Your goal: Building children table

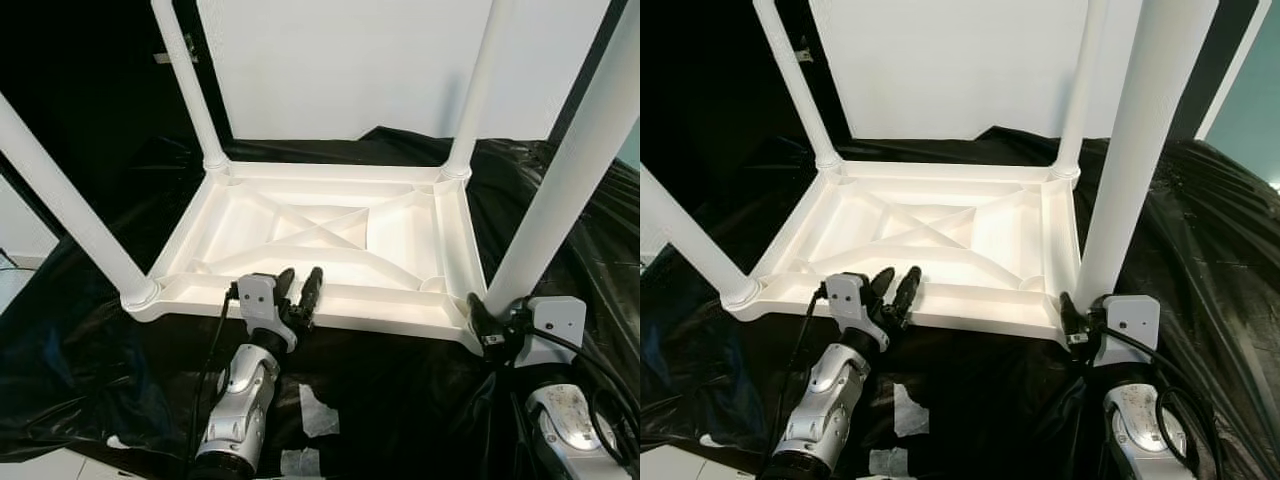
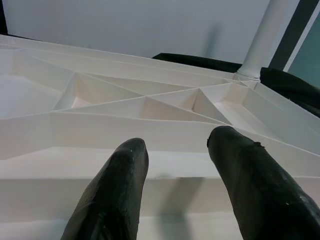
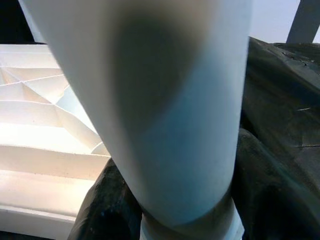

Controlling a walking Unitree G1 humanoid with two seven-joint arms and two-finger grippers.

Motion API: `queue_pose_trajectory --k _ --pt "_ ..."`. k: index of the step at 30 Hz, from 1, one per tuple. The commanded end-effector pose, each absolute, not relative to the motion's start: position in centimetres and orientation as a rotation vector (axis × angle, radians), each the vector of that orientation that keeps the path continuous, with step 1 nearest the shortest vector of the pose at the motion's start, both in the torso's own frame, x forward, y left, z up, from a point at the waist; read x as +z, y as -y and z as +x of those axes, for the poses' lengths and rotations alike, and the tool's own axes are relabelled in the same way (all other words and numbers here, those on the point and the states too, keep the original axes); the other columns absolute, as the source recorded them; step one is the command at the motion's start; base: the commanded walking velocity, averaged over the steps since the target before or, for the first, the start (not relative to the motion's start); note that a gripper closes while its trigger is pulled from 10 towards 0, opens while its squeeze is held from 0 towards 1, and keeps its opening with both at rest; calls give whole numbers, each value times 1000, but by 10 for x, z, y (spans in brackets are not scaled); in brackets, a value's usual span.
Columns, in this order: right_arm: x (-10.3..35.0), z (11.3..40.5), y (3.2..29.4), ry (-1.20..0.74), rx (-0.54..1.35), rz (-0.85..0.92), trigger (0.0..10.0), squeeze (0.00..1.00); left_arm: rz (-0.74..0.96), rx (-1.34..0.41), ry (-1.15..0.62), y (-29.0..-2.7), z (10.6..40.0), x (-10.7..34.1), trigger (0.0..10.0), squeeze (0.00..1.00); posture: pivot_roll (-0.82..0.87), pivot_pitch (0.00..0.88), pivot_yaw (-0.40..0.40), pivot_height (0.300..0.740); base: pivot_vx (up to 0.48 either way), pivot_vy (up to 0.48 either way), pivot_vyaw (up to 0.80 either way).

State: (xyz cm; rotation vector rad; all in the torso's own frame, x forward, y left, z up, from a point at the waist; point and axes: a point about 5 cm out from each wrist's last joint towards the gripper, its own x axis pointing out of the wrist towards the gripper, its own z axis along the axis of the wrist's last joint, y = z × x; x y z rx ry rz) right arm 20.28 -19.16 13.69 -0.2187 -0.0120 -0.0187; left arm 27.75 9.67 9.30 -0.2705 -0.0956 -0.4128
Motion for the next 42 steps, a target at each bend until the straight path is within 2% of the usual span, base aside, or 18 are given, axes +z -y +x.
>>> queue_pose_trajectory --k 1,11,14,22,24,30,42 --pt "127 199 199 -45 -41 -249 10000 0 -266 -465 108 -96 274 94 10000 0 -138 0 64 740 0 0 0" --pt "119 189 194 -78 -17 -237 10000 0 -260 -468 108 -97 275 94 10000 0 -145 0 70 740 0 0 0" --pt "114 183 198 -117 -59 -143 10000 0 -259 -472 107 -96 276 95 10000 0 -149 0 72 740 0 0 0" --pt "108 181 198 -156 -76 -46 10000 0 -258 -479 106 -95 277 95 10000 0 -152 0 72 740 0 0 0" --pt "102 179 196 -205 -79 23 10000 0 -257 -480 107 -94 278 95 10000 0 -151 0 72 740 0 0 0" --pt "92 177 194 -302 -70 84 10000 0 -254 -479 105 -95 278 95 10000 0 -149 0 70 740 0 0 0" --pt "82 174 195 -442 -72 126 10000 0 -252 -481 104 -95 278 95 10000 0 -152 0 72 740 0 0 0"
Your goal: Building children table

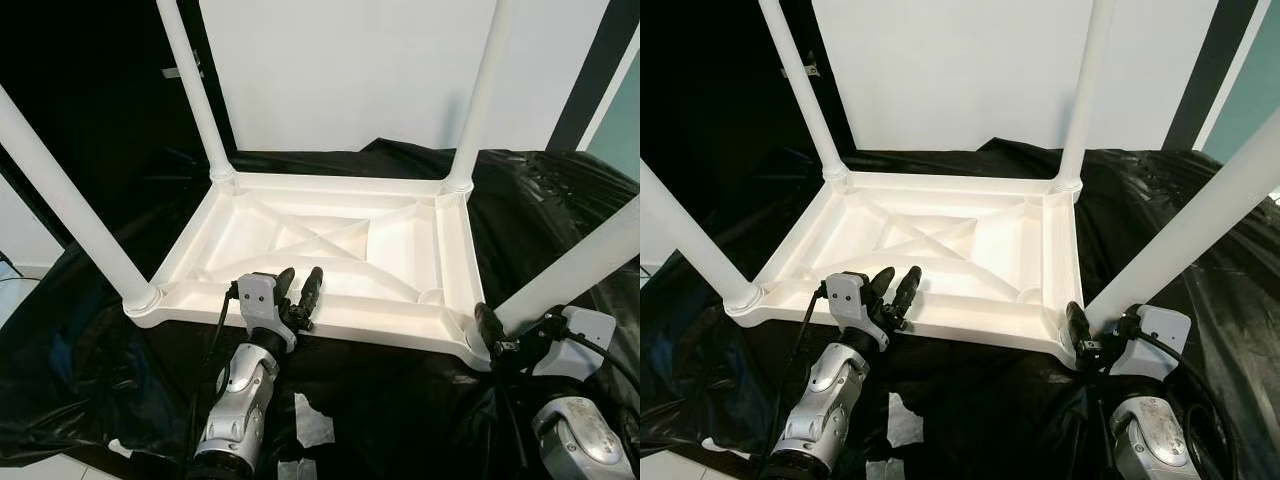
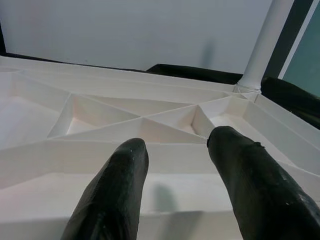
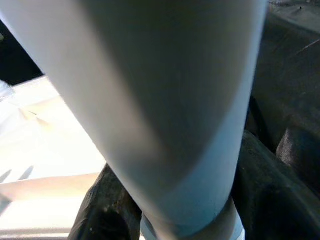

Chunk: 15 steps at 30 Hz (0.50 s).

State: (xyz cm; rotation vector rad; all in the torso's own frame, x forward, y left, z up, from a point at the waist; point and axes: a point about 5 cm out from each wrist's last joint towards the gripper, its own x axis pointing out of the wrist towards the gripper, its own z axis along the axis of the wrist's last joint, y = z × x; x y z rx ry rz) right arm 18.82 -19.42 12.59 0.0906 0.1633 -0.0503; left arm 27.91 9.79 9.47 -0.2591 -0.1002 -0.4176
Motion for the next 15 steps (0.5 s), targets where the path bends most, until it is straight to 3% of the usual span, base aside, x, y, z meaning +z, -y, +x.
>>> queue_pose_trajectory --k 1,15 --pt "81 173 194 -474 -64 126 10000 0 -252 -482 103 -95 279 95 10000 0 -152 0 73 740 0 0 0" --pt "84 167 199 -662 58 43 10000 0 -254 -481 101 -93 279 94 10000 0 -154 0 63 740 0 0 0"
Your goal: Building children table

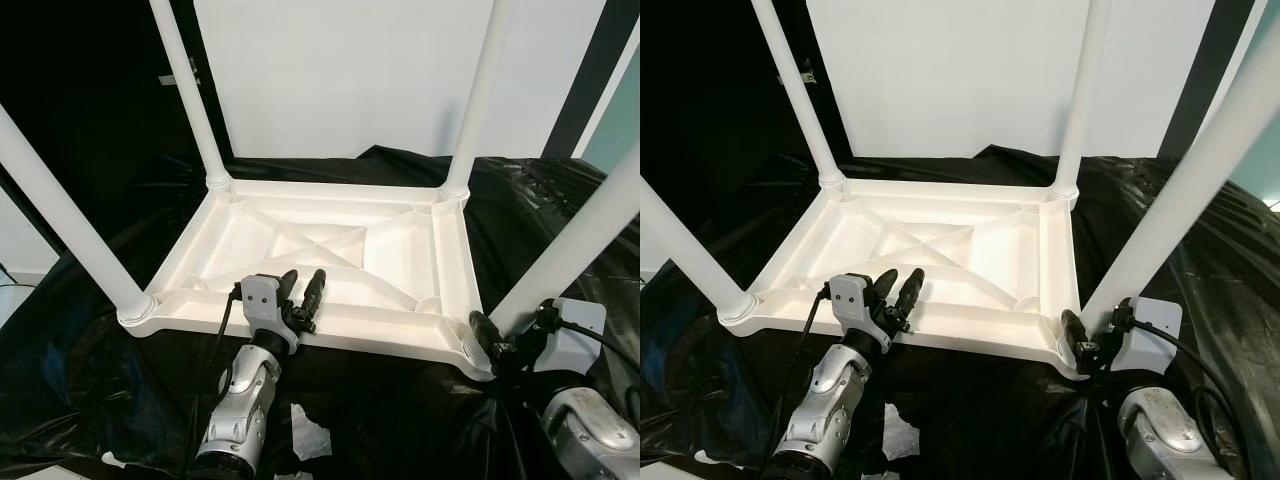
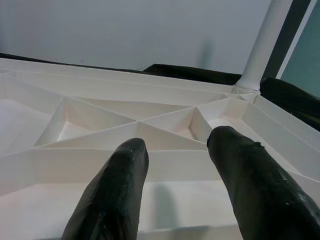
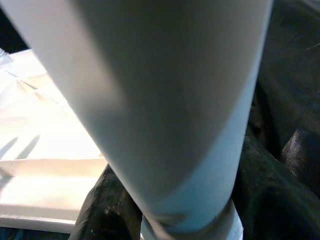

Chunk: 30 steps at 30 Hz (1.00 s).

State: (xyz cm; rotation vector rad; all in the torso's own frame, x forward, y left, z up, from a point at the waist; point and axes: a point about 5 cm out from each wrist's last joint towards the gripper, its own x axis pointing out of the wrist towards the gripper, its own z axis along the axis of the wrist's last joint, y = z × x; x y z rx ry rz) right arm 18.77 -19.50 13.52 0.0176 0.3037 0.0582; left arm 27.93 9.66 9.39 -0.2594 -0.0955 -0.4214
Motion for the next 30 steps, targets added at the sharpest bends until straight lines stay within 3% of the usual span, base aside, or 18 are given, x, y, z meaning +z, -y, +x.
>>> queue_pose_trajectory --k 1,21,30 --pt "84 167 199 -662 58 43 10000 0 -254 -481 101 -93 279 94 10000 0 -154 0 63 740 0 0 0" --pt "77 156 200 -731 132 -124 10000 0 -255 -456 101 -95 275 92 10000 0 -142 0 57 740 0 0 0" --pt "88 156 204 -589 98 -237 10000 0 -252 -473 97 -94 277 92 10000 0 -165 0 75 740 0 0 0"
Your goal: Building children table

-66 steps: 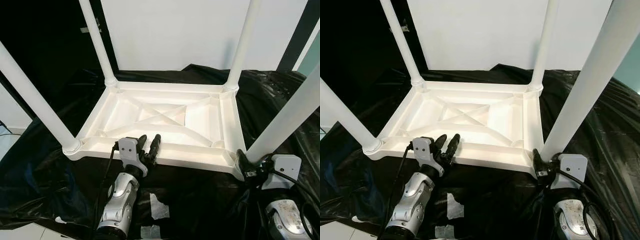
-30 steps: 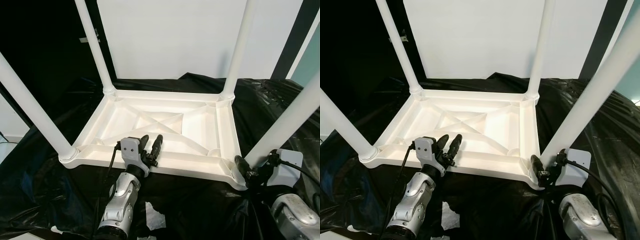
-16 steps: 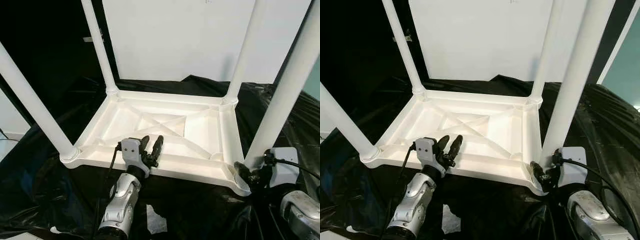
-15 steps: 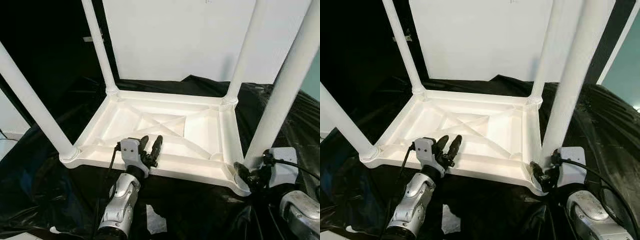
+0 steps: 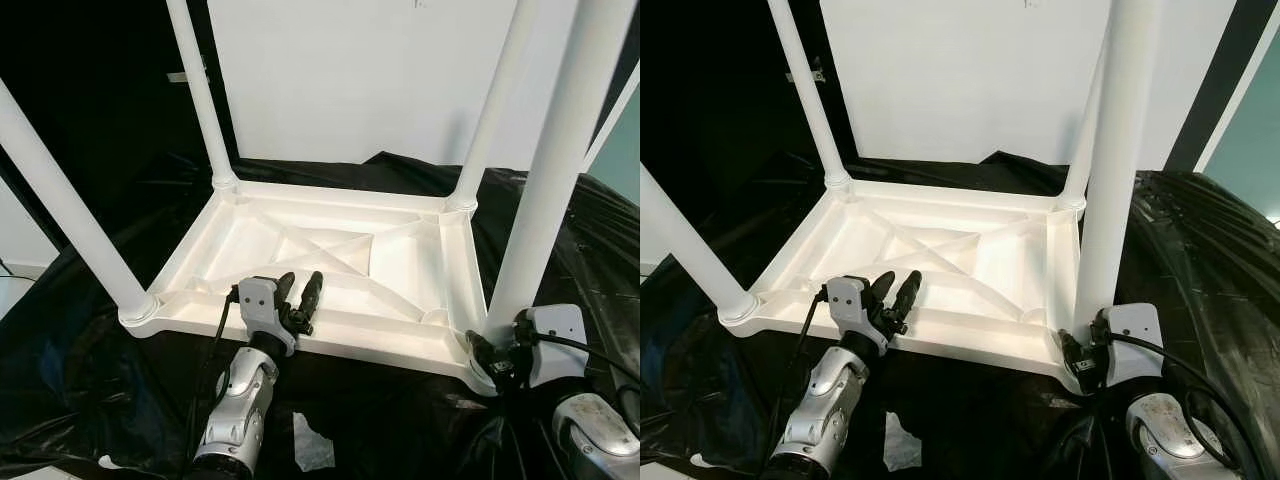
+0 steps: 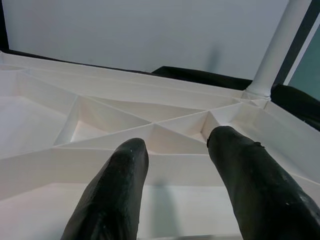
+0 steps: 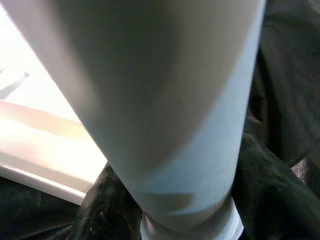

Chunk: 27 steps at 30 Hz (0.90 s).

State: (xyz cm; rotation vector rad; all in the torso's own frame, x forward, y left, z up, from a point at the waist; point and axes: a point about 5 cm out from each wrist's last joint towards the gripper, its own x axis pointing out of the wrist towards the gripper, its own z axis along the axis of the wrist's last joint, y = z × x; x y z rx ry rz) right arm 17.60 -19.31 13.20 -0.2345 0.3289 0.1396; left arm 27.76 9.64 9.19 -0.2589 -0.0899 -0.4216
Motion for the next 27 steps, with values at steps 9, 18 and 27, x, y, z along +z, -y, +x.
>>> queue_pose_trajectory --k 9,18,27 --pt "91 150 206 -521 71 -303 10000 0 -251 -480 96 -94 278 92 10000 0 -170 0 80 740 0 0 0" --pt "86 141 206 -467 84 -330 10000 0 -247 -483 94 -95 278 92 10000 0 -170 0 81 740 0 0 0" --pt "73 130 206 -558 41 -154 10000 0 -244 -487 92 -94 278 92 10000 0 -173 0 83 740 0 0 0"
